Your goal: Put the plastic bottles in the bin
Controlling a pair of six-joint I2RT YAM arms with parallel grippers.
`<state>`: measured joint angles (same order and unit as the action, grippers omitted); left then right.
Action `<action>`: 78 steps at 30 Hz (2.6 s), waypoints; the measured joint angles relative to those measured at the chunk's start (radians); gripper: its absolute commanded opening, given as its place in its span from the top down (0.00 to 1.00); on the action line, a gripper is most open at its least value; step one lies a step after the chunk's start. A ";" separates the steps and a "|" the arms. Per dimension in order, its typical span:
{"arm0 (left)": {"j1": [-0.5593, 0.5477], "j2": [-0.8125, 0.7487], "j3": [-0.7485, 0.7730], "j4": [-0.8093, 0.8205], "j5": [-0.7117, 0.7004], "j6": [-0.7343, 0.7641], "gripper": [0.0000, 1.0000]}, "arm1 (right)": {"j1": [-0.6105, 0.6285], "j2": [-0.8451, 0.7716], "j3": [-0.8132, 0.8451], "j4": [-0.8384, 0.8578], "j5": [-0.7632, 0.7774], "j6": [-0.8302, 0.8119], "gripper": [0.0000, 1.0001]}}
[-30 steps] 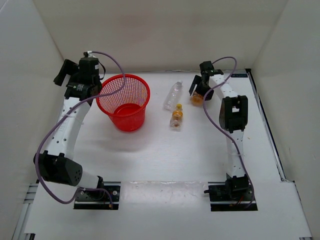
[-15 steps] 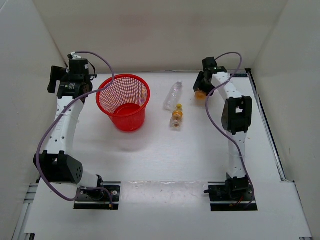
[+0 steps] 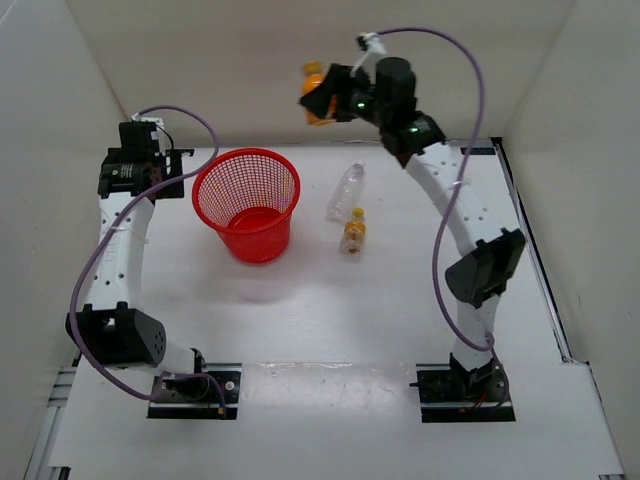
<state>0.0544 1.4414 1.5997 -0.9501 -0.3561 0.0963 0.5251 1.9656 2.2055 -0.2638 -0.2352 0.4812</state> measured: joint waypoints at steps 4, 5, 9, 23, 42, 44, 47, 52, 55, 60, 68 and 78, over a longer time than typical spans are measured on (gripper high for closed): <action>0.016 -0.011 0.014 -0.044 0.191 0.013 0.00 | 0.129 0.142 0.079 0.066 -0.123 0.023 0.81; 0.018 -0.020 0.014 -0.050 0.237 0.021 0.00 | 0.148 0.175 0.079 0.065 -0.142 0.031 0.80; 0.018 -0.075 0.013 -0.064 0.344 0.048 0.00 | 0.197 0.288 0.057 0.039 -0.190 0.036 0.53; 0.011 -0.022 0.161 -0.117 0.452 0.140 0.00 | 0.203 0.197 0.001 -0.052 -0.166 0.006 0.00; 0.086 0.057 0.013 -0.073 0.346 0.044 0.00 | -0.001 0.022 -0.416 -0.506 0.261 0.085 0.00; 0.090 0.072 0.016 -0.081 0.400 0.037 0.00 | 0.000 0.056 -0.524 -0.533 0.257 0.088 0.00; 0.090 0.080 0.018 -0.085 0.461 0.026 0.00 | 0.003 0.061 -0.584 -0.575 0.256 0.090 0.00; 0.122 0.080 0.019 -0.089 0.504 0.007 0.00 | 0.000 0.061 -0.585 -0.564 0.259 0.090 0.00; 0.156 0.042 -0.026 -0.050 0.418 -0.027 0.00 | -0.002 0.063 -0.594 -0.533 0.256 0.080 0.00; 0.232 -0.090 -0.172 0.024 0.169 -0.068 0.00 | -0.008 0.120 -0.578 -0.495 0.259 0.026 0.03; 0.251 -0.129 -0.314 0.064 0.046 -0.102 0.00 | -0.011 0.178 -0.537 -0.463 0.264 -0.068 0.84; 0.251 -0.129 -0.383 0.068 0.000 -0.117 0.00 | -0.061 -0.126 -0.629 -0.456 0.292 -0.066 0.93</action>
<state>0.3054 1.3121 1.2167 -0.8818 -0.3565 -0.0208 0.4641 1.8397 1.5764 -0.7200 0.0566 0.4152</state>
